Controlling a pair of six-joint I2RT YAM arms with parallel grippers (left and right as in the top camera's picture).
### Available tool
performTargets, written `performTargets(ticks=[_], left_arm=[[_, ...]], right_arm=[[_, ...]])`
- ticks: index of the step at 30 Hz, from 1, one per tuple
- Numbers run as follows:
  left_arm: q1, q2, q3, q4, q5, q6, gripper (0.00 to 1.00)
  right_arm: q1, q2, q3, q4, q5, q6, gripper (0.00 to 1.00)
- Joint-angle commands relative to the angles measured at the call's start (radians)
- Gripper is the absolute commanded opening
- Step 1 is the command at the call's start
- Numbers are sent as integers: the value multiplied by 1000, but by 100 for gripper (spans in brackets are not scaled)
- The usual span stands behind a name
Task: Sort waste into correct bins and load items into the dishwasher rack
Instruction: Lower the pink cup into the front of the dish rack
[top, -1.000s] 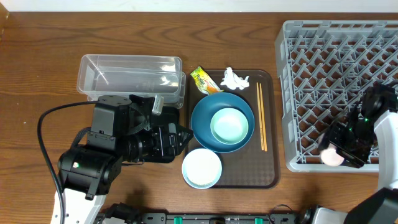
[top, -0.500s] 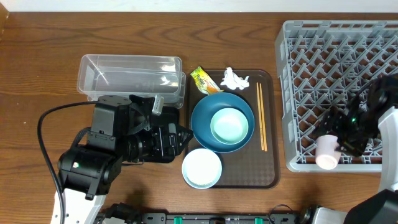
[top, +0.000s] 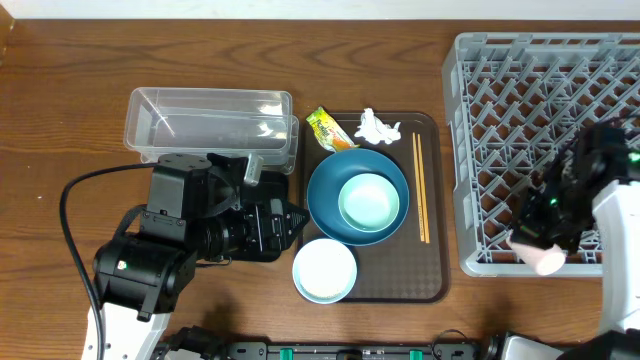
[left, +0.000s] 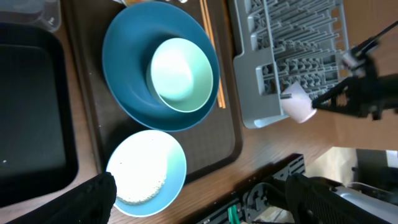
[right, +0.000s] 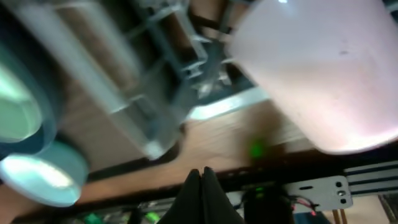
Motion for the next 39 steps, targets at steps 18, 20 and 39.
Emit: performTargets(ticks=[18,20,39], left_arm=[[0,-1,14,-18,-34,24,89],[0,-1,15,-17,-34,24,89],[0,-1,15,-18,-34,24,89]], right_arm=[[-71,-236,-95,74,40,113,1],[-99,-274,-94,71,103,168,1],[-258,-169,-135,68,270,206,1]])
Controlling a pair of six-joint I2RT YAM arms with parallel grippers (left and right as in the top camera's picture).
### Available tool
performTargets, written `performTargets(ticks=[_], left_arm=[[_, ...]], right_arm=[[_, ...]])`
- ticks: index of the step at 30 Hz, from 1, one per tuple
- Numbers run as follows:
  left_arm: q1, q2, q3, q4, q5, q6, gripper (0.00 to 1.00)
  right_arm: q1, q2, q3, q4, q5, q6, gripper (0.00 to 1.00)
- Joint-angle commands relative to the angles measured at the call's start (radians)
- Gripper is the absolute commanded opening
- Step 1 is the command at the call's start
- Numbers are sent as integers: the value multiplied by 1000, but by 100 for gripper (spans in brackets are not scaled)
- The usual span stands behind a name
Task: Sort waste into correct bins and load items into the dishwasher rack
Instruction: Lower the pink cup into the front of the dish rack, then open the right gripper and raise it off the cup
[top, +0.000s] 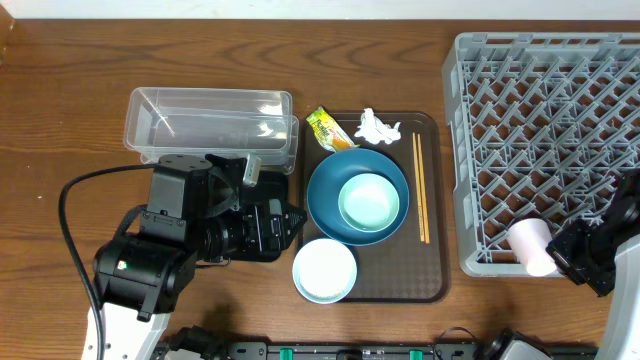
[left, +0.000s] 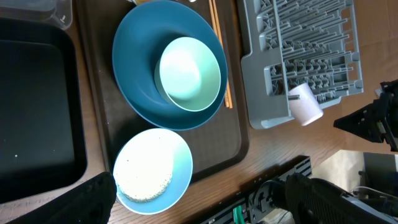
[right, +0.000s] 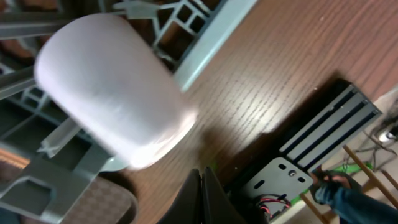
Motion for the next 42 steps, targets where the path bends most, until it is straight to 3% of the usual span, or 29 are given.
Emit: performTargets(ticks=[1,26,36,42], left_arm=[[0,-1,14,-5,-9,25,89],[0,-1,14,-4,-16,24,89],[0,-1,14,-5,-16,24,89],[0,-1,14,-5,-16,24,89]], right_arm=[[-6,25,-9,2,22,21,1],[21,38,-77,72,-13,78,6],[21,37,-127,303,-227,110,1],[21,29,-68,380,-294,11,1]])
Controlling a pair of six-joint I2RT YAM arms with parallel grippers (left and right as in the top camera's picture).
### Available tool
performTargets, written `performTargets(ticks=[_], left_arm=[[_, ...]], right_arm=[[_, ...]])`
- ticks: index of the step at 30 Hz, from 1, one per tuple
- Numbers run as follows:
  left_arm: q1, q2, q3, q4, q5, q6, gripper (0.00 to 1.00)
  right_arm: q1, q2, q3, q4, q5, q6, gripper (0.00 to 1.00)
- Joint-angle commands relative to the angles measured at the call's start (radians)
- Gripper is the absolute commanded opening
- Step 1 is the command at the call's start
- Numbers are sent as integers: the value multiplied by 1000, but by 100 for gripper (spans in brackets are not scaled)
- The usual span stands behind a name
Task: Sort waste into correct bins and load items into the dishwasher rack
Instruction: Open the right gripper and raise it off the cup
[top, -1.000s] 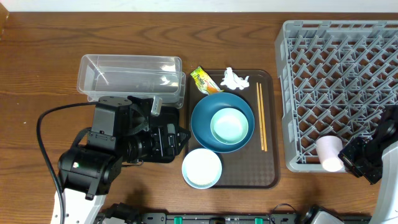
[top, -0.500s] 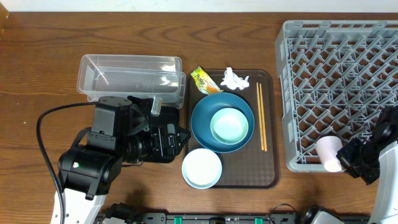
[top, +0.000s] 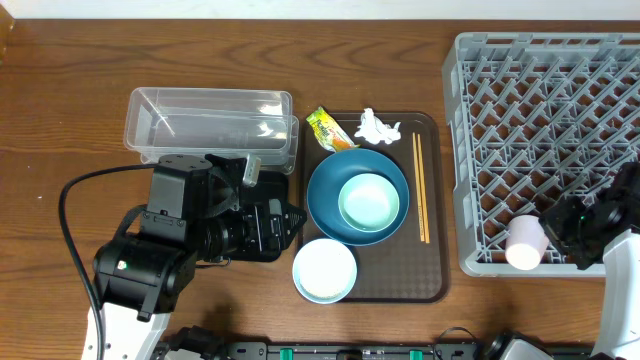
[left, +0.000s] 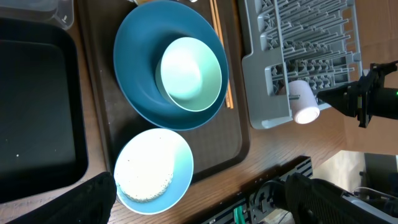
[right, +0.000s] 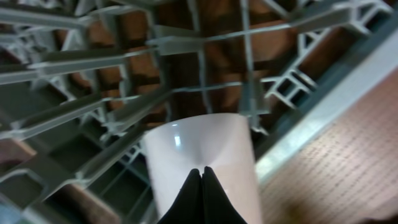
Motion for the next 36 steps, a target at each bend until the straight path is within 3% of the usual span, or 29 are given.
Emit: performTargets(ticks=[1,7,12,17,36], left_arm=[[0,-1,14,-4,-12,24,89],[0,-1,14,-4,-12,24,89],[0,-1,14,-4,-12,24,89],[0,-1,14,-4,-13,24,89],[0,-1,14,-4,-13,24,89]], right_arm=[[18,-14,64,1,-124,-92,1],[18,-83,110,-178,-201,-155,1],[18,-89,97,-320,18,-148,2],[17,-87,54,-298,161,-70,2],[18,-74,-39,-208,29,-35,2]])
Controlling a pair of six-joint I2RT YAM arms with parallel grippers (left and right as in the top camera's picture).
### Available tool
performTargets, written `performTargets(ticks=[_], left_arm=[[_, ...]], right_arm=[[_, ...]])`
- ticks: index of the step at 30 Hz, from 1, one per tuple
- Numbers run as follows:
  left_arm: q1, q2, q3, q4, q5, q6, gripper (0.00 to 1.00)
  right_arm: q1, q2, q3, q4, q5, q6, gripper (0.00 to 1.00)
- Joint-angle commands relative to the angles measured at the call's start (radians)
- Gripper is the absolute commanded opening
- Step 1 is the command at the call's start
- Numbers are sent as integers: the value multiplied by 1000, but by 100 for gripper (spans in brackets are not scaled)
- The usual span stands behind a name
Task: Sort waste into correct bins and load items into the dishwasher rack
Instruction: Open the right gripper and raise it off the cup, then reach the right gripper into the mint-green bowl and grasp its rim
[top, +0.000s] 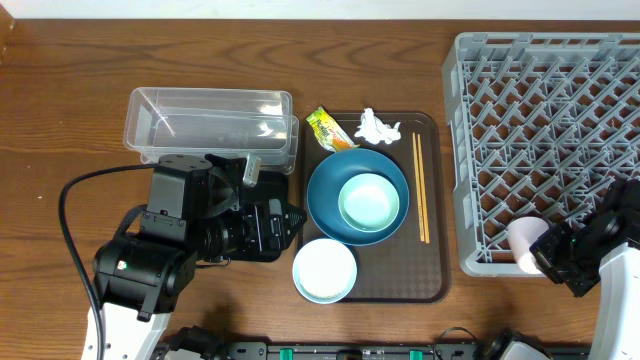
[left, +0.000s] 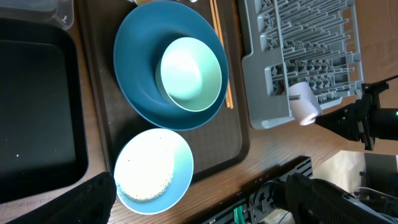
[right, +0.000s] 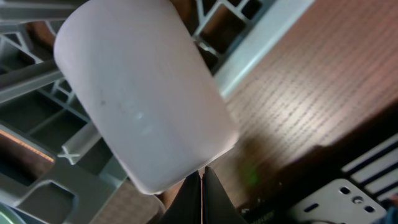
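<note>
A pale pink cup (top: 522, 240) lies on its side across the front left corner of the grey dishwasher rack (top: 550, 100), its end jutting over the rim (right: 143, 106). My right gripper (top: 556, 262) is shut, its tips (right: 202, 182) right under the cup's edge with nothing seen between them. My left gripper (left: 199, 208) hangs open over the brown tray (top: 432, 200), above the small light-blue bowl (left: 152, 171). On the tray sit a dark blue bowl (top: 325, 190) with a mint bowl (top: 368, 203) inside, chopsticks (top: 420, 200), a crumpled tissue (top: 375, 127) and a snack wrapper (top: 328, 129).
A clear plastic bin (top: 210, 125) stands at the back left. A black bin (left: 31, 106) lies mostly under my left arm. The rack fills the right side, and bare wooden table runs along its front edge.
My right gripper has moved from inside the rack, right of the cup, to the front of the rack beside the cup's end. The cup stays at the same corner. The left arm is unchanged.
The cup first hung over the rack's front rim under my right gripper. Then it lay on the rim with the gripper off to its right. Later the gripper was over the rack facing the cup. Now it sits at the cup's front end.
</note>
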Motion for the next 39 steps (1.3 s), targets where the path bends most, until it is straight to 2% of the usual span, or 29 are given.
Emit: performTargets(ticks=[1,7,9,15,18,20,25,31,33,36,39], left_arm=[[0,-1,15,-4,-13,24,89],[0,-1,15,-4,-13,24,89],[0,-1,15,-4,-13,24,89],[0,-1,15,-19,-12,24,89],[0,-6,15,-15,-13,25,89],[0,-15,16,0,-32,24,89],[0,-43,30,23,-172,24,89],[0,-50,30,26,-197,24,89],[0,-50,30,28,-200,24,89],[0,-49,30,27,-216,24,89],[0,-47,30,26,-215,24,89]], right_arm=[[18,1,-4,24,-31,13,2],[18,0,-4,241,-35,-2,1],[18,0,-2,305,-107,-28,1],[23,-26,27,337,-509,-221,16],[72,-76,49,304,-639,-323,23],[135,-114,67,272,-652,-364,28],[406,-189,92,250,-552,-382,39],[795,-140,92,297,-214,-269,49],[886,-93,92,348,-133,-237,51],[961,6,92,442,-51,-207,52],[969,117,92,531,-12,-178,47]])
